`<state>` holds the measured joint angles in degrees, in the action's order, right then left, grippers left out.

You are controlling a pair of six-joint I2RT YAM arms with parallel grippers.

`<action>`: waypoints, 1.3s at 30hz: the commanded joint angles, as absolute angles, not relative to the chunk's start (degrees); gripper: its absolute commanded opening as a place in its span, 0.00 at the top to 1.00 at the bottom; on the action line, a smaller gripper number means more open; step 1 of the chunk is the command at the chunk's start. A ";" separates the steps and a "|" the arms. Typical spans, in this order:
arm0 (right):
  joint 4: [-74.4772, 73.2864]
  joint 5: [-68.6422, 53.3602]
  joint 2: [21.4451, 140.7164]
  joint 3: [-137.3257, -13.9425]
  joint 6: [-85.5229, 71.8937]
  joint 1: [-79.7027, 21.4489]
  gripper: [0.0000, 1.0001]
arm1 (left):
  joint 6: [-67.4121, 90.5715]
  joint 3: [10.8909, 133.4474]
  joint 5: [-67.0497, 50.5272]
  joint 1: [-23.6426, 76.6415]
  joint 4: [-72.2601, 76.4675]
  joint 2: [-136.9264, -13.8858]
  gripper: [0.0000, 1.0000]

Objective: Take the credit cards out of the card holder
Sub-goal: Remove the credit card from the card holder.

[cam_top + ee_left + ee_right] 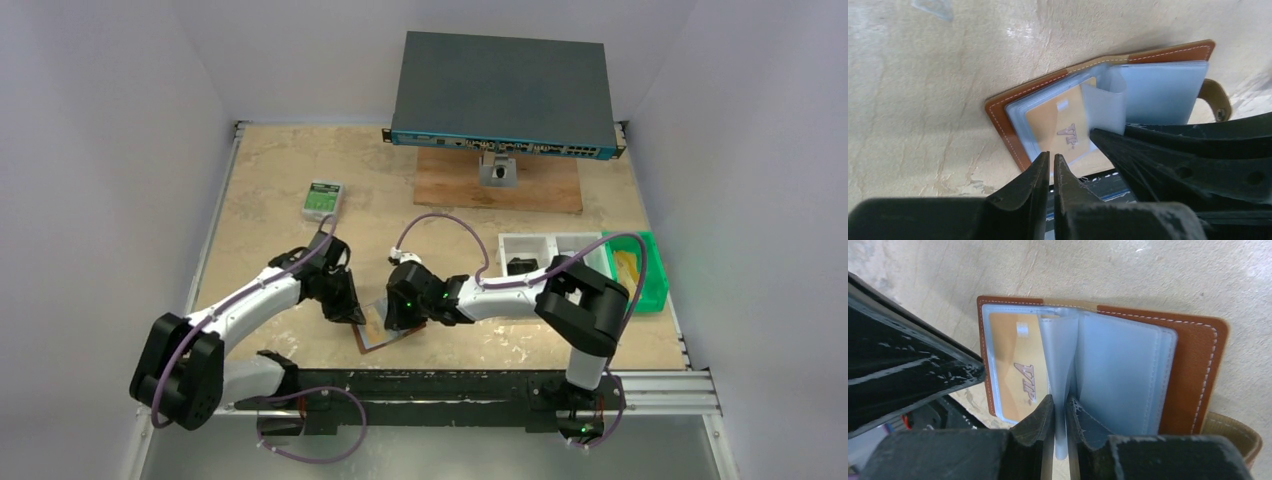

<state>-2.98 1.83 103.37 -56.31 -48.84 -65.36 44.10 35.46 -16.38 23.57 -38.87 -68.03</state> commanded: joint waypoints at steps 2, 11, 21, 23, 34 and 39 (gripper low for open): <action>7.39 -7.30 100.90 -49.19 -51.66 -61.66 0.88 | 46.74 37.05 -14.78 26.94 -33.37 -73.61 0.96; 14.99 -13.03 98.49 -45.41 -54.07 -60.21 0.83 | 46.50 39.09 -14.28 28.30 -31.07 -79.99 0.99; 15.66 -13.58 95.50 -45.00 -54.37 -59.85 0.76 | 46.06 39.69 -14.80 28.42 -30.28 -81.94 0.99; 14.49 -13.10 95.14 -45.27 -54.05 -59.85 0.71 | 46.06 40.08 -15.30 28.63 -30.32 -81.16 0.99; 1.42 -3.19 87.90 -48.76 -51.28 -59.84 0.60 | 46.20 44.45 -18.73 31.83 -30.82 -79.37 0.94; -4.29 0.90 83.80 -49.48 -50.92 -59.85 0.60 | 46.25 46.41 -19.81 33.40 -29.50 -81.85 0.94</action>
